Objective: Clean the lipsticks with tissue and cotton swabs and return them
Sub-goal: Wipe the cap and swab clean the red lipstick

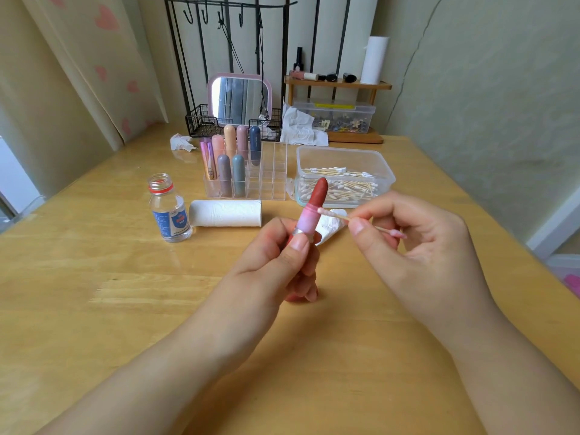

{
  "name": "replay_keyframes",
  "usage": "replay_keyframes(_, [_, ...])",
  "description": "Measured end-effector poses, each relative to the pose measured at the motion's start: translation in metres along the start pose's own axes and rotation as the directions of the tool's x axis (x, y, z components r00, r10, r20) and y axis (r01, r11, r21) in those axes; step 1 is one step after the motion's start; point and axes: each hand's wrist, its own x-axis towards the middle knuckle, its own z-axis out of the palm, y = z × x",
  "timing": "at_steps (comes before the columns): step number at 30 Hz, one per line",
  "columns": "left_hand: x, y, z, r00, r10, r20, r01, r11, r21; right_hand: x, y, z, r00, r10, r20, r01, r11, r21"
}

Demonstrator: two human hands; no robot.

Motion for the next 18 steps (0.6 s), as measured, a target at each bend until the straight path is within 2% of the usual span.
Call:
replay_keyframes(5, [-0.0002, 0.0021, 0.0011, 0.999, 0.005, 0.035, -0.004, 1.0, -0.021, 0.0007, 0.0024, -0.0003, 1.0, 0.009, -0.001, -0.009, 1.0, 0.029])
replay_keyframes(10, [-0.0011, 0.0027, 0.0041, 0.998, -0.053, 0.028, 0.057, 0.982, -0.182, 0.0002, 0.0009, 0.0006, 1.0, -0.007, 0.007, 0.007, 1.0, 0.027])
replay_keyframes(18, [-0.0008, 0.0032, 0.0047, 0.999, -0.043, 0.033, 0.048, 0.988, -0.147, 0.0002, 0.0005, 0.0006, 1.0, -0.017, -0.008, 0.017, 1.0, -0.015])
